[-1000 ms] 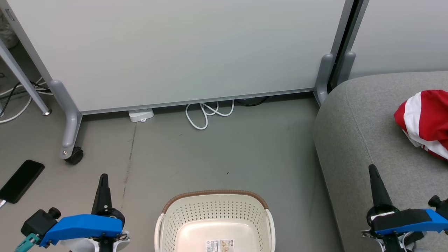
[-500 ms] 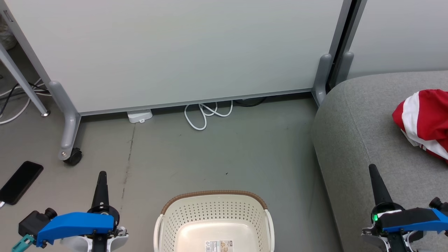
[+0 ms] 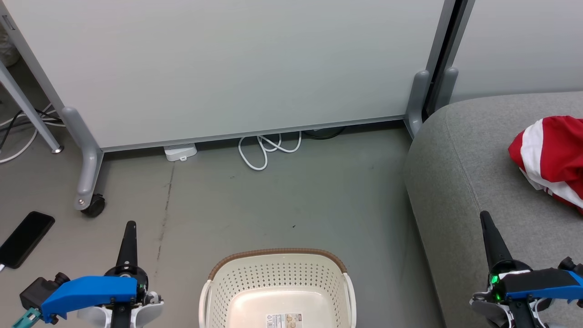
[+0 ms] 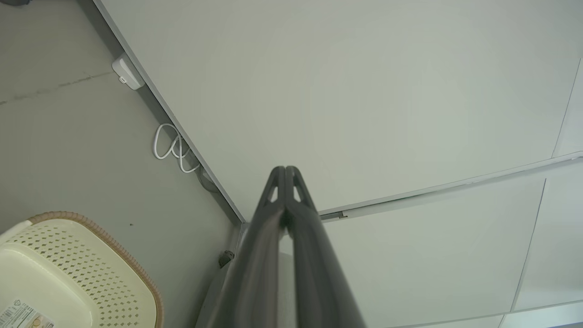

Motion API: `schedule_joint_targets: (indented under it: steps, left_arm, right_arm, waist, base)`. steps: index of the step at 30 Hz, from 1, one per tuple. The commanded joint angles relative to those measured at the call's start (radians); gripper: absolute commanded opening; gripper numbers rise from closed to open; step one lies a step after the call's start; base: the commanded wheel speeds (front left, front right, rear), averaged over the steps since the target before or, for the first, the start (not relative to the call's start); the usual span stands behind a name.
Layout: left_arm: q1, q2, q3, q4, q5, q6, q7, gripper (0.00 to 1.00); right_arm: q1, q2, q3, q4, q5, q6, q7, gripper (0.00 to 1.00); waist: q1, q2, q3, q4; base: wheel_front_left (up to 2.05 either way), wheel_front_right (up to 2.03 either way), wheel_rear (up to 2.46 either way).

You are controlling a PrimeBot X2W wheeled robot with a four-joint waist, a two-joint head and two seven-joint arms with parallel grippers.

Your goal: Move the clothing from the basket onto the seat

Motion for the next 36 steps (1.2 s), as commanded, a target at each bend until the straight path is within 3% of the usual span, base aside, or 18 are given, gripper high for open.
schedule_joint_targets:
  steps: [1,36]
  left_arm:
    - [-0.022,0.003,0.005,-0.011,-0.028,-0.008,0.007,0.0]
    - [-0.026,0.003,0.035,-0.026,-0.286,-0.018,0.074,0.0]
  right_arm:
    - [-0.018,-0.004,-0.003,-0.003,0.029,0.001,0.008,0.0]
    - [-0.024,-0.005,-0.014,0.003,0.289,0.001,0.077,0.0]
  waist:
    - [0.0,0.0,0.0,-0.001]
    - [0.0,0.0,-0.005,-0.013]
  base:
    - [0.0,0.0,0.0]
    - [0.0,0.0,0.0]
